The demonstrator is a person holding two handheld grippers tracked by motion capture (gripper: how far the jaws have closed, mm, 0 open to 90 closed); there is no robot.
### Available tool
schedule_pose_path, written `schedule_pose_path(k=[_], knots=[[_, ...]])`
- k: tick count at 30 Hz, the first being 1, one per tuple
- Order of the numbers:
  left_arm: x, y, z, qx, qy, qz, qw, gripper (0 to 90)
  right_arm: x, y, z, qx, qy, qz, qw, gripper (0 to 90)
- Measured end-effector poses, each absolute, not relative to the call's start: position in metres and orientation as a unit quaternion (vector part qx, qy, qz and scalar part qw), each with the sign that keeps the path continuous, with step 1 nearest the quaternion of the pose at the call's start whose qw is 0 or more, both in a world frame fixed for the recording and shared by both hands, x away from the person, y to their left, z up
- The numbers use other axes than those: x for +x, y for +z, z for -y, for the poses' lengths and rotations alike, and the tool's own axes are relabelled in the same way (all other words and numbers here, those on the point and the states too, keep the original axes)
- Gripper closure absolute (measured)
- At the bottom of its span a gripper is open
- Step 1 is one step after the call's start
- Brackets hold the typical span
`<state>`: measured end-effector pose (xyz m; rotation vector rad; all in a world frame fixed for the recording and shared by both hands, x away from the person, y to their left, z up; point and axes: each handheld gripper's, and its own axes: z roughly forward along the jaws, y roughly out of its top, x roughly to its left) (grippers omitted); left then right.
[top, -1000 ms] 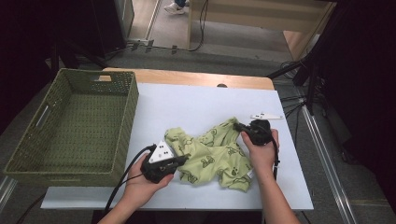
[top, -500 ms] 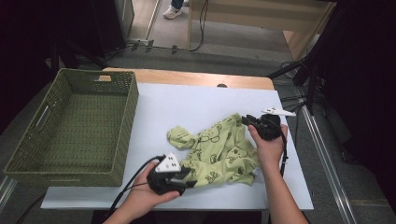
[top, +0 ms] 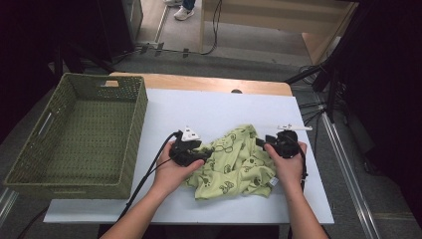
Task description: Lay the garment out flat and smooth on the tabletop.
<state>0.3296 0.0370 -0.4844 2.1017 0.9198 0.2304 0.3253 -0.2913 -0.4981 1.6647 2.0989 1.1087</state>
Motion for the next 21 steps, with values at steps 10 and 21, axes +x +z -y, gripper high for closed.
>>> schedule_pose_path(k=[10, 21], knots=[[0.330, -0.504, -0.026, 0.867, 0.068, -0.337, 0.361, 83.8, 0.315, -0.522, 0.283, 0.545, 0.396, -0.735, 0.081, 67.9], [0.328, -0.475, -0.049, 0.836, 0.105, -0.344, 0.414, 85.4, 0.304, -0.494, 0.296, 0.522, 0.412, -0.731, 0.155, 85.9]])
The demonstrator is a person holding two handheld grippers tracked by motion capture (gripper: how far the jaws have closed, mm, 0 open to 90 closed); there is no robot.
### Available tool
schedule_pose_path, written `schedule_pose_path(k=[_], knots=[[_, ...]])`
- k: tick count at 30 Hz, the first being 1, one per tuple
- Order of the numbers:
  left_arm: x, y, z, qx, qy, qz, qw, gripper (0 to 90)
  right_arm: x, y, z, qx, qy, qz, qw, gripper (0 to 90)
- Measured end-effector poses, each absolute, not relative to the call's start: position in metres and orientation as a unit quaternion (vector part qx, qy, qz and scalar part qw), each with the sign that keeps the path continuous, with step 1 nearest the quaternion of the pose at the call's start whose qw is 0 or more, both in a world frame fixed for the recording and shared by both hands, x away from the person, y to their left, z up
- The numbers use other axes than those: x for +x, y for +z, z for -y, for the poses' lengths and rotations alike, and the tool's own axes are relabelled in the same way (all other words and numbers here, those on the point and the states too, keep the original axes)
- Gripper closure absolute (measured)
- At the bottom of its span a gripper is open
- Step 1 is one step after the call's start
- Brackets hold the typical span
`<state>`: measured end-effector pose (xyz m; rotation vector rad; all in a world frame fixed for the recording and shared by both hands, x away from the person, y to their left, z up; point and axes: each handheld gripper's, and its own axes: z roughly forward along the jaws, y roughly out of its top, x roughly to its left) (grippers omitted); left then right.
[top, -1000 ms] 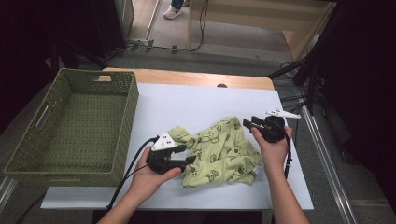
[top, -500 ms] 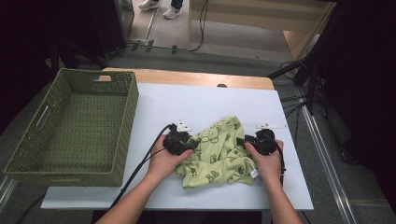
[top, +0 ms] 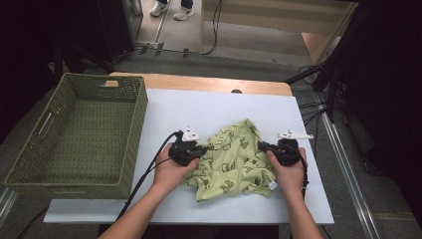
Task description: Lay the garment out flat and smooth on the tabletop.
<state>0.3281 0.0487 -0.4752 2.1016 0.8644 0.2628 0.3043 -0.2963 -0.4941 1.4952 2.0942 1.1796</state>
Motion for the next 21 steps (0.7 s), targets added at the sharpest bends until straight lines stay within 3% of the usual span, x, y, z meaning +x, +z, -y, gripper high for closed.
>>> schedule_pose_path(k=[6, 10, 11, 13, 15, 17, 21], knots=[[0.334, -0.462, -0.061, 0.808, 0.132, -0.366, 0.442, 85.5, 0.301, -0.459, 0.313, 0.528, 0.405, -0.704, 0.248, 86.0], [0.343, -0.460, -0.059, 0.800, 0.139, -0.380, 0.443, 85.2, 0.312, -0.443, 0.318, 0.530, 0.398, -0.697, 0.274, 85.3], [0.347, -0.461, -0.057, 0.799, 0.141, -0.386, 0.440, 83.7, 0.318, -0.442, 0.318, 0.536, 0.393, -0.696, 0.271, 81.0], [0.351, -0.464, -0.055, 0.794, 0.133, -0.402, 0.436, 65.0, 0.329, -0.445, 0.317, 0.555, 0.380, -0.691, 0.263, 60.1], [0.349, -0.464, -0.055, 0.796, 0.132, -0.401, 0.433, 53.5, 0.332, -0.447, 0.317, 0.561, 0.385, -0.688, 0.253, 52.4], [0.344, -0.464, -0.057, 0.798, 0.129, -0.392, 0.440, 48.7, 0.328, -0.448, 0.317, 0.556, 0.415, -0.680, 0.236, 47.6], [0.331, -0.468, -0.056, 0.808, 0.107, -0.372, 0.445, 48.5, 0.314, -0.450, 0.313, 0.549, 0.436, -0.681, 0.214, 42.0]])
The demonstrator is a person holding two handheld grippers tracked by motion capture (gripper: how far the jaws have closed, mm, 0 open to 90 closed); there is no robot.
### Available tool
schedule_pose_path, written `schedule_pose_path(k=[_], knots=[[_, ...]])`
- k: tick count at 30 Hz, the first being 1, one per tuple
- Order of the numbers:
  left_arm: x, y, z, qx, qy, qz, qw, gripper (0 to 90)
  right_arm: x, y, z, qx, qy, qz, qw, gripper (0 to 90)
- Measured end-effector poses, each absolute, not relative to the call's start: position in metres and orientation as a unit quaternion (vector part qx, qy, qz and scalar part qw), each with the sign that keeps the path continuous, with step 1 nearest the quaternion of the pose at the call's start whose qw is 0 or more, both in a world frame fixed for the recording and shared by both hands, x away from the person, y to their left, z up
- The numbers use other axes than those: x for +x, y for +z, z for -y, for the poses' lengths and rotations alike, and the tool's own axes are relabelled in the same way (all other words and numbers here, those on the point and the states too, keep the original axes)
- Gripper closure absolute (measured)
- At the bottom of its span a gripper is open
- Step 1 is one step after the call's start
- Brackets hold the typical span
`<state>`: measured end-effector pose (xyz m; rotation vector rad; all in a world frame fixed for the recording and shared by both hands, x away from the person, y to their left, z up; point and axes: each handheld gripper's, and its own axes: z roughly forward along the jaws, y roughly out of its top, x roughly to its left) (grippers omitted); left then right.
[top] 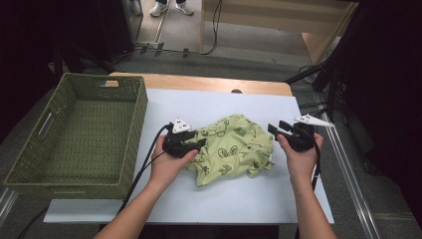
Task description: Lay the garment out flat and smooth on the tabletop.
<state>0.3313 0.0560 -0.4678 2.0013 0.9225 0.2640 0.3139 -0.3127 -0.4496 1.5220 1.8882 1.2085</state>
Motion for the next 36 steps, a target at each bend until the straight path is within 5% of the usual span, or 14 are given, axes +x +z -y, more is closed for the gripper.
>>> schedule_pose_path(k=[8, 12, 14, 18, 26, 30, 33, 36], knots=[[0.289, -0.484, -0.047, 0.842, 0.073, -0.334, 0.418, 42.9, 0.280, -0.472, 0.291, 0.552, 0.409, -0.706, 0.170, 37.4], [0.270, -0.493, -0.044, 0.852, 0.067, -0.321, 0.408, 43.2, 0.262, -0.479, 0.278, 0.543, 0.401, -0.715, 0.181, 56.6], [0.266, -0.497, -0.042, 0.861, 0.075, -0.311, 0.395, 49.9, 0.253, -0.481, 0.272, 0.525, 0.406, -0.723, 0.191, 70.7], [0.264, -0.503, -0.040, 0.871, 0.062, -0.299, 0.384, 78.6, 0.236, -0.481, 0.259, 0.487, 0.429, -0.734, 0.201, 80.4], [0.242, -0.485, -0.039, 0.863, 0.053, -0.268, 0.426, 82.2, 0.199, -0.471, 0.233, 0.415, 0.471, -0.755, 0.192, 81.4], [0.223, -0.488, -0.031, 0.871, 0.043, -0.241, 0.426, 82.1, 0.183, -0.476, 0.222, 0.402, 0.459, -0.777, 0.154, 75.9], [0.219, -0.498, -0.028, 0.877, 0.037, -0.237, 0.415, 82.0, 0.175, -0.479, 0.223, 0.402, 0.462, -0.776, 0.150, 46.3], [0.222, -0.505, -0.030, 0.876, 0.027, -0.248, 0.412, 82.0, 0.180, -0.470, 0.244, 0.434, 0.484, -0.737, 0.183, 31.6]])
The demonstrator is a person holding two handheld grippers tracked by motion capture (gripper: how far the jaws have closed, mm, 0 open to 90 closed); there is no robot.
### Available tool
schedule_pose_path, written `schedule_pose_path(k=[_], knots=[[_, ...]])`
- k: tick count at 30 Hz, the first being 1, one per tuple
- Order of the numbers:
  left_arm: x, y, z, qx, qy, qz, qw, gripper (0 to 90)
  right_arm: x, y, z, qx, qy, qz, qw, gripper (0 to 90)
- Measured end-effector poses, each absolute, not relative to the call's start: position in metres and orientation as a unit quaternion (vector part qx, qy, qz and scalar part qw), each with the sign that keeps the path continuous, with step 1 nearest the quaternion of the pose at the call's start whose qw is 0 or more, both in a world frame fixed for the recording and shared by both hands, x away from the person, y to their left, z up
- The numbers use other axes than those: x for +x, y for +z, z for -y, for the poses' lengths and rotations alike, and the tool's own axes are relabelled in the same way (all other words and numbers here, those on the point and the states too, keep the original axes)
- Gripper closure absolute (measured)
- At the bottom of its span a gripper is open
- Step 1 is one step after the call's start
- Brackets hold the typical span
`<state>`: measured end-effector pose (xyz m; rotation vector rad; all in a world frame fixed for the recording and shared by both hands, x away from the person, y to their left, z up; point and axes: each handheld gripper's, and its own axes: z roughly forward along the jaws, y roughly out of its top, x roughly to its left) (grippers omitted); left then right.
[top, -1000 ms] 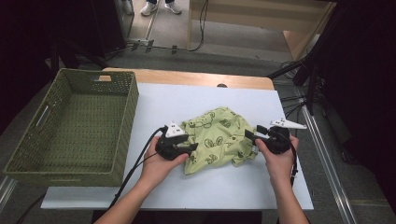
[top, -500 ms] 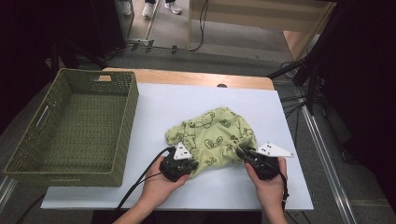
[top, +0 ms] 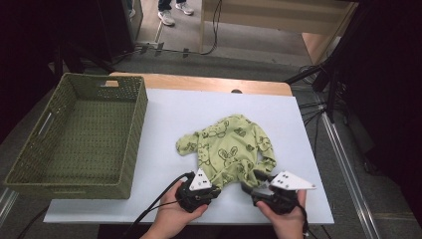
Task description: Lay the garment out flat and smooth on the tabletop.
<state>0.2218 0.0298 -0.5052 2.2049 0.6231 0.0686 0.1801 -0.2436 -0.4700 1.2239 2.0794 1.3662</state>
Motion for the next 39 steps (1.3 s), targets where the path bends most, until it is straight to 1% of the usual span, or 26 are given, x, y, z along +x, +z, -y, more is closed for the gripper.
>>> schedule_pose_path(k=[3, 4, 6, 8, 13, 16, 17, 18, 19, 21, 22, 25, 30, 32, 37, 39], knots=[[0.221, -0.509, -0.028, 0.881, 0.029, -0.244, 0.405, 82.0, 0.199, -0.464, 0.270, 0.472, 0.477, -0.708, 0.222, 31.2], [0.221, -0.509, -0.028, 0.880, 0.029, -0.245, 0.406, 82.0, 0.206, -0.464, 0.278, 0.485, 0.471, -0.701, 0.227, 32.0], [0.222, -0.510, -0.029, 0.881, 0.026, -0.244, 0.405, 81.9, 0.223, -0.467, 0.290, 0.519, 0.457, -0.687, 0.224, 33.8], [0.222, -0.511, -0.028, 0.879, 0.024, -0.247, 0.407, 81.9, 0.240, -0.473, 0.298, 0.557, 0.434, -0.676, 0.211, 33.9], [0.221, -0.511, -0.028, 0.878, 0.026, -0.249, 0.408, 82.0, 0.277, -0.496, 0.297, 0.588, 0.397, -0.681, 0.185, 34.9], [0.222, -0.511, -0.029, 0.878, 0.024, -0.252, 0.407, 82.0, 0.291, -0.510, 0.292, 0.593, 0.374, -0.693, 0.168, 46.1], [0.222, -0.511, -0.029, 0.876, 0.019, -0.256, 0.409, 82.1, 0.294, -0.514, 0.291, 0.598, 0.365, -0.693, 0.169, 50.9], [0.223, -0.511, -0.030, 0.874, 0.016, -0.257, 0.411, 82.1, 0.296, -0.517, 0.290, 0.602, 0.357, -0.694, 0.170, 57.2], [0.223, -0.510, -0.030, 0.875, 0.016, -0.258, 0.410, 82.2, 0.298, -0.519, 0.291, 0.605, 0.350, -0.695, 0.169, 65.6], [0.223, -0.510, -0.030, 0.873, 0.016, -0.260, 0.412, 82.2, 0.299, -0.520, 0.294, 0.604, 0.352, -0.694, 0.172, 78.3], [0.222, -0.509, -0.030, 0.873, 0.017, -0.260, 0.412, 82.3, 0.299, -0.519, 0.296, 0.603, 0.358, -0.692, 0.171, 83.0], [0.223, -0.506, -0.029, 0.872, 0.014, -0.260, 0.415, 82.4, 0.304, -0.511, 0.307, 0.593, 0.358, -0.702, 0.167, 84.3], [0.221, -0.498, -0.021, 0.864, 0.004, -0.254, 0.435, 82.6, 0.310, -0.488, 0.337, 0.602, 0.352, -0.684, 0.214, 84.4], [0.216, -0.496, -0.015, 0.865, -0.004, -0.241, 0.440, 82.6, 0.311, -0.482, 0.347, 0.604, 0.352, -0.677, 0.231, 84.4], [0.198, -0.494, 0.000, 0.872, -0.025, -0.193, 0.449, 82.5, 0.312, -0.480, 0.368, 0.615, 0.339, -0.667, 0.250, 84.4], [0.196, -0.494, 0.001, 0.875, -0.028, -0.189, 0.446, 81.9, 0.310, -0.483, 0.375, 0.626, 0.336, -0.658, 0.252, 84.2]])
